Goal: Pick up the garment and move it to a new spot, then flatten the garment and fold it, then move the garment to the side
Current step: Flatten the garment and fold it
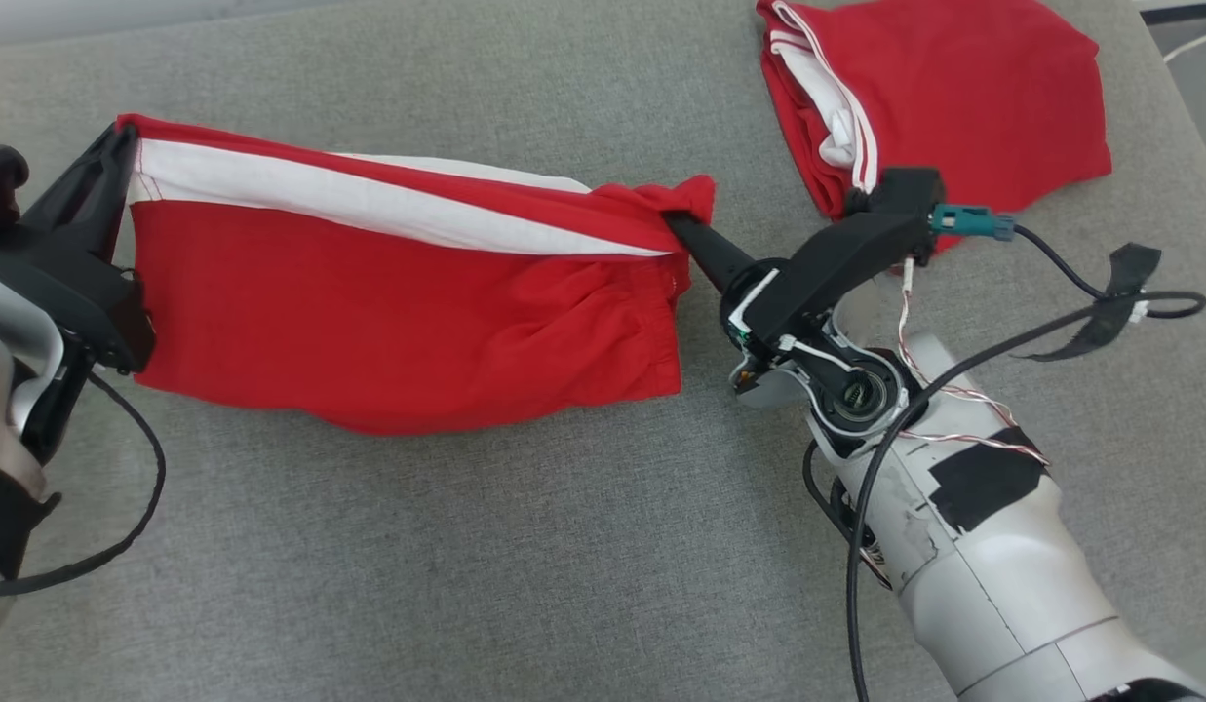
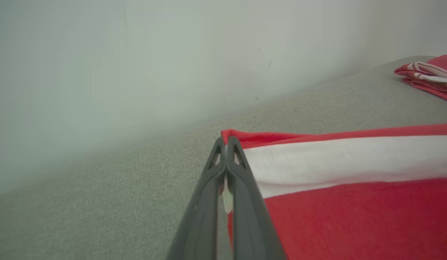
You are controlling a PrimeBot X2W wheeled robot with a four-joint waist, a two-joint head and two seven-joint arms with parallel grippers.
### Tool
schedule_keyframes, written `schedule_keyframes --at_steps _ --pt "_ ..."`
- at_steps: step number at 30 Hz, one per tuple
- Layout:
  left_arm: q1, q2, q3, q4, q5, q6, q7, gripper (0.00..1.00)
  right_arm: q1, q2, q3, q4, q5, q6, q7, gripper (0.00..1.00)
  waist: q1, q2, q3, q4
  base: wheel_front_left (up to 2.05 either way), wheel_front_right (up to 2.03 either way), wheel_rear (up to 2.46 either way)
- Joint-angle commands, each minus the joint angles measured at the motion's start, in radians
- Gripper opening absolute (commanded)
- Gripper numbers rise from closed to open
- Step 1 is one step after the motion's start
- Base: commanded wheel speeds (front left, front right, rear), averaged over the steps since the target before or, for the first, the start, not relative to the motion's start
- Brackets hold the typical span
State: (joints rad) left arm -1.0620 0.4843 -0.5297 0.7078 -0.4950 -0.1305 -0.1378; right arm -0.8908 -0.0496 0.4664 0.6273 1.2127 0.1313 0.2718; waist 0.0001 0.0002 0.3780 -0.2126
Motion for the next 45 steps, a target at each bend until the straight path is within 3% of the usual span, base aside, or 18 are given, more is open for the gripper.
schedule_keyframes --at_steps 1,2,11,22,31,41,45 --pt "-0.012 0.0 -0.016 0.019 -0.004 0.001 -0.015 0.34 -0.014 -0.002 0.01 0.012 0.004 -0.001 -0.003 1.0 -0.0001 -0.0002 0.005 -0.004 0.0 0.0 0.0" --pt "-0.017 -0.002 -0.028 0.031 -0.008 0.001 -0.024 0.99 -0.019 -0.002 0.017 0.019 0.008 -0.001 -0.005 1.0 -0.0001 -0.0002 0.005 -0.004 0.0 0.0 0.0" --pt "-0.015 -0.011 -0.096 0.098 -0.06 0.001 -0.099 1.0 0.009 -0.002 0.017 0.027 -0.022 -0.001 0.003 1.0 -0.0001 -0.0002 -0.042 0.005 0.0 0.0 0.0" --pt "0.06 0.002 -0.079 0.078 -0.088 0.001 -0.129 1.0 0.18 -0.059 -0.018 -0.173 -0.223 -0.001 -0.032 1.0 -0.0001 -0.0002 -0.119 0.011 0.0 0.0 0.0" --pt "0.208 0.004 0.011 -0.062 -0.08 0.038 -0.129 1.0 0.342 -0.071 -0.089 -0.367 -0.4 -0.001 -0.056 1.0 -0.0001 -0.0002 -0.161 0.027 0.0 0.0 0.0" --pt "0.418 -0.052 0.127 -0.26 -0.044 0.106 -0.128 1.0 0.533 -0.091 -0.141 -0.539 -0.563 -0.001 -0.144 1.0 -0.0001 -0.0002 -0.203 0.045 0.0 0.0 0.0" --pt "0.495 -0.083 0.154 -0.315 -0.019 0.114 -0.128 1.0 0.607 -0.108 -0.181 -0.614 -0.648 -0.001 -0.197 1.0 -0.0001 -0.0002 -0.206 0.051 0.0 0.0 0.0"
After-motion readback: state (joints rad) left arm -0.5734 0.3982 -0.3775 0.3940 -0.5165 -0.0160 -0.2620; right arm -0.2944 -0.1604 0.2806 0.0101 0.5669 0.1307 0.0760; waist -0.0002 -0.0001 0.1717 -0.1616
